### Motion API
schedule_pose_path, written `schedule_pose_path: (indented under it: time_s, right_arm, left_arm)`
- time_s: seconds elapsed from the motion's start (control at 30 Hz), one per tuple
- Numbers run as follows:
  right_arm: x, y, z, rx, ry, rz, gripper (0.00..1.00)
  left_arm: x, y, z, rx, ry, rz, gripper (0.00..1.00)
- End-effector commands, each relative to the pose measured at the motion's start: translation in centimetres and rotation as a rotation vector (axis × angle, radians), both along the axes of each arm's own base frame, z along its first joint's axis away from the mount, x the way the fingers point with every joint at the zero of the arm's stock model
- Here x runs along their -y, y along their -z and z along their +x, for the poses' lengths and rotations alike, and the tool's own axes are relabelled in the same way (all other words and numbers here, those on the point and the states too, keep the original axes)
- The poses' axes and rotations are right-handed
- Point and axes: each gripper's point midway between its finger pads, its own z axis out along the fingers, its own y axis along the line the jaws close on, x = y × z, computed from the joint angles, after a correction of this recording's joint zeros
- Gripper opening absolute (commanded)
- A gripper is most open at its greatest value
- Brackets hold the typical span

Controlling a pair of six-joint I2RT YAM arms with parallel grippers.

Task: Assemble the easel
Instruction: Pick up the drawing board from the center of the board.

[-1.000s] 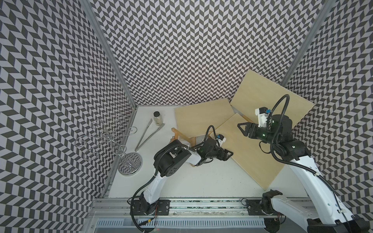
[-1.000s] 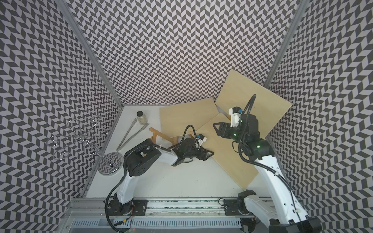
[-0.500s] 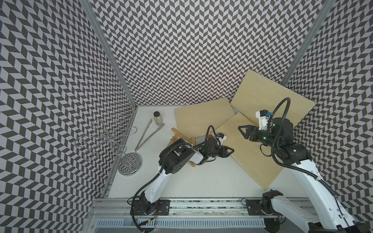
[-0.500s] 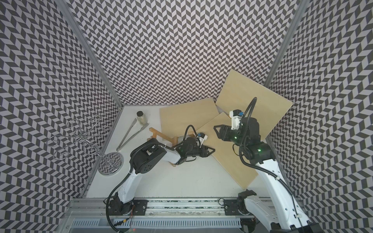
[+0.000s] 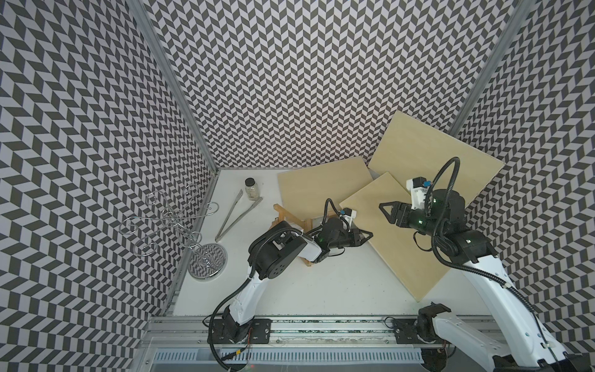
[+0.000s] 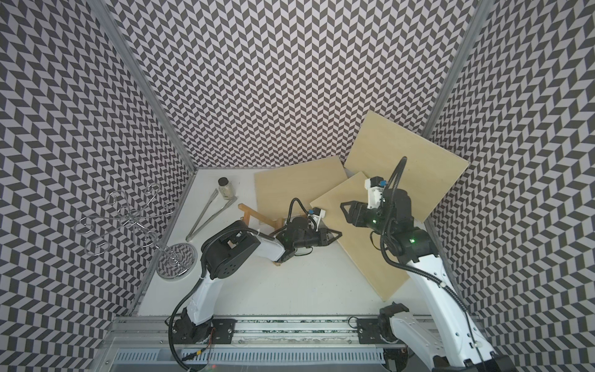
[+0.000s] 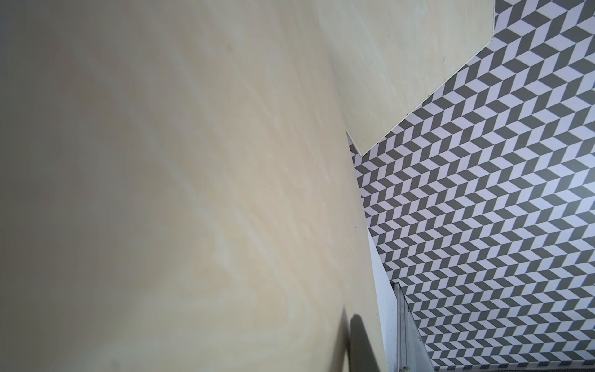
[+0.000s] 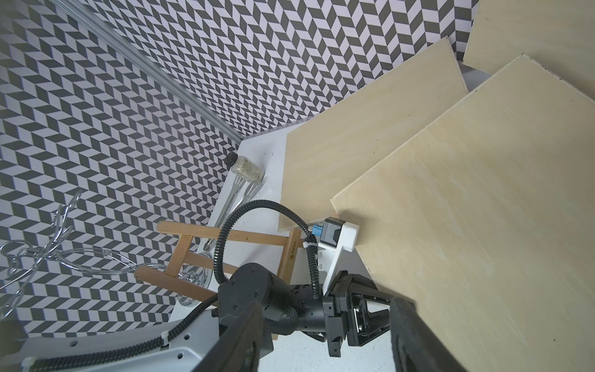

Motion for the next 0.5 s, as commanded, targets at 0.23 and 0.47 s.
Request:
schedule_pose_path:
  time_s: [0.23,0.47]
  right_arm:
    - [-0.1,-2.0,0.0,0.078,0.013,-0.032,0.62]
    - [1.7,-4.5,1.1,0.137,0.105,-0.115,0.63]
  left_arm:
    - [-2.8,-8.6,1.8,0.458,-0.093,0.331,0.0]
    - [-6.9,-17.4,1.6,0.557,-0.097,0.366,0.0]
